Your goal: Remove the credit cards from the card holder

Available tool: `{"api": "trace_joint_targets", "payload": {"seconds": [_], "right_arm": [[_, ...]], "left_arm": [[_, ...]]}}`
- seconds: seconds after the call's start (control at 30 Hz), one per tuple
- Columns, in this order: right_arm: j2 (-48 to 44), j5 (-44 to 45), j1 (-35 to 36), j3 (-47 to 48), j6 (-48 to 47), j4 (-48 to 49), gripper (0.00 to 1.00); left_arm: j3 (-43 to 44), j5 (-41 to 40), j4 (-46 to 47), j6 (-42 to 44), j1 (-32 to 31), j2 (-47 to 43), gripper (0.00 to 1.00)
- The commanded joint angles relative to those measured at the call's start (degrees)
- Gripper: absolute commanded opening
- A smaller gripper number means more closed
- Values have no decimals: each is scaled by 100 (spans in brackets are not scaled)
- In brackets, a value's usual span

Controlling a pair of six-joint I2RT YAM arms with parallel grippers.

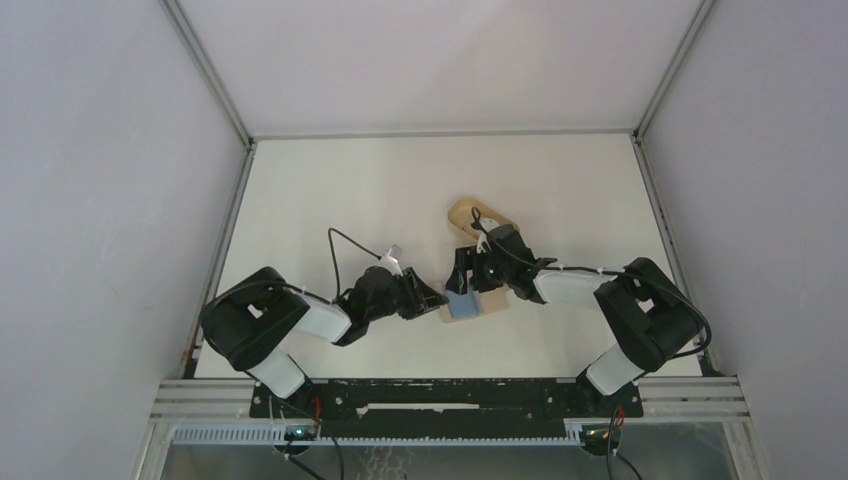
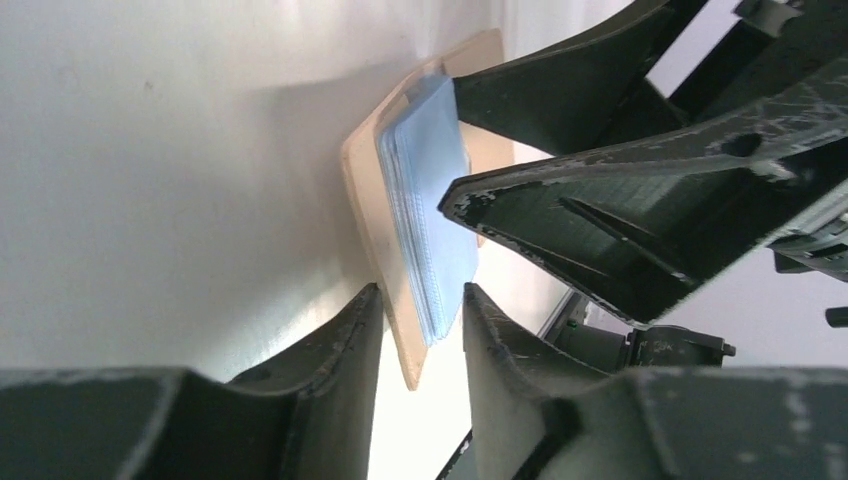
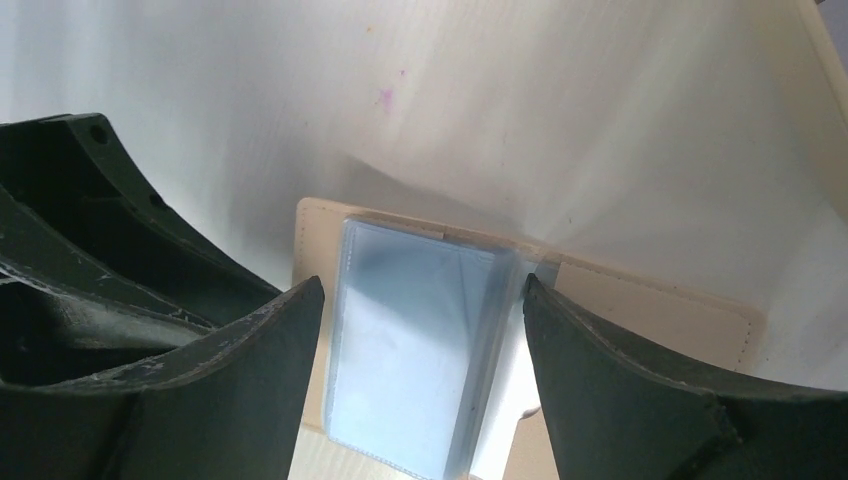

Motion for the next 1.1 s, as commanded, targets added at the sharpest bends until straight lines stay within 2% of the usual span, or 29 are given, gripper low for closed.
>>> {"api": "trace_joint_targets", "payload": {"seconds": [0.0, 0.1, 0.33, 0.4, 0.47, 0.5, 0.7, 0.87, 0.97, 1.07], "right_arm": [[306, -202, 16, -225, 98, -398, 82], [319, -211, 5, -225, 98, -397, 82], [319, -195, 5, -225, 103, -401, 82], [307, -194, 5, -225, 110, -405, 82], [301, -178, 5, -225, 110, -413, 83], [291, -164, 5, -225, 108, -426, 84], [-95, 175, 86, -225, -30, -1019, 88], [-456, 1080, 383, -14, -397, -1825, 93], [-296, 2106, 904, 597, -648, -2534, 97], [-85, 2477, 1131, 924, -747, -2868, 98]], "left_arm": [[-120, -146, 640, -102, 39, -166, 33], [-121, -38, 943, -168, 35, 16, 26], [-94, 9, 1177, -209, 38, 191, 25], [-75, -4, 1070, -185, 39, 170, 16], [-41, 26, 949, -124, 39, 151, 2], [-27, 56, 916, -104, 39, 152, 0], [-11, -139, 394, 72, 35, -97, 0], [87, -418, -461, 397, 30, -495, 0], [132, -520, -731, 469, 22, -594, 0], [160, -559, -818, 483, 18, -596, 0]]}}
